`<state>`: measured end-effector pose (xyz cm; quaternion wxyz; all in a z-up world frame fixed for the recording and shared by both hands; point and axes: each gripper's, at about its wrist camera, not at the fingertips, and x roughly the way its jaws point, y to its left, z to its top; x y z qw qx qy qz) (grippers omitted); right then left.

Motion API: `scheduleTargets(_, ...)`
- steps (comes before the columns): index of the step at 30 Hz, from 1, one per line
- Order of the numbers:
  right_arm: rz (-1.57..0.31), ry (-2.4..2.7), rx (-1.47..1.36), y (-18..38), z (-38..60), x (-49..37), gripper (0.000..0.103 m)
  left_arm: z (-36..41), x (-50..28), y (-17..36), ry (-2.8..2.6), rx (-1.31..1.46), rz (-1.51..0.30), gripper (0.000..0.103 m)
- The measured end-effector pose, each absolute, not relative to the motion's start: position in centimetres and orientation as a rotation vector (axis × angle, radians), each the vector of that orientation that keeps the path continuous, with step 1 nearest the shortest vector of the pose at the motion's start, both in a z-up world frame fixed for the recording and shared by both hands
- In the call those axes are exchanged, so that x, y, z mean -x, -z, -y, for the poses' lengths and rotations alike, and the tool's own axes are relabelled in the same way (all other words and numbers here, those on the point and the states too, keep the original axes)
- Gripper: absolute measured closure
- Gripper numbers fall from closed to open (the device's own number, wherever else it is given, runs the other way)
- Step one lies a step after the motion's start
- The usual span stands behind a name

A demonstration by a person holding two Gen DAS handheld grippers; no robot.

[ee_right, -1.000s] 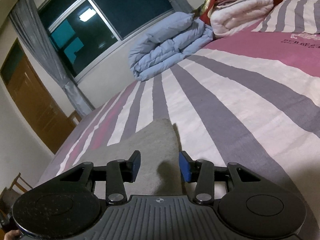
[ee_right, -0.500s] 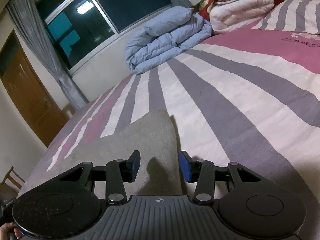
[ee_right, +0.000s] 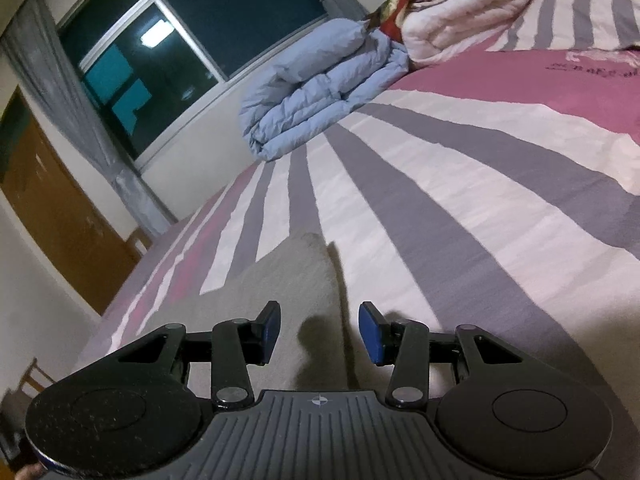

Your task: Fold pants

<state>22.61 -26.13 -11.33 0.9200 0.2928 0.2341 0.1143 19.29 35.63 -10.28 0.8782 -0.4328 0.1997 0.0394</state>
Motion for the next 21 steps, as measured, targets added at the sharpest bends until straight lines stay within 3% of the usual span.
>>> scheduleTargets(8,-0.469,-0.181,-0.639,10.7,29.0,-22.5,0.059,-33.4,-18.1,7.8,-0.162,0.811,-0.380,0.074)
scheduleTargets(14,-0.442,-0.165,-0.627,9.9,31.3,-22.7,0.059,-28.1,-18.4,1.5,-0.108,0.557,-0.330,0.076)
scheduleTargets(21,-0.438,-0.173,-0.708,9.9,33.1,-23.0,0.059,-20.3,-20.5,-2.7,0.008,0.455,-0.328,0.076)
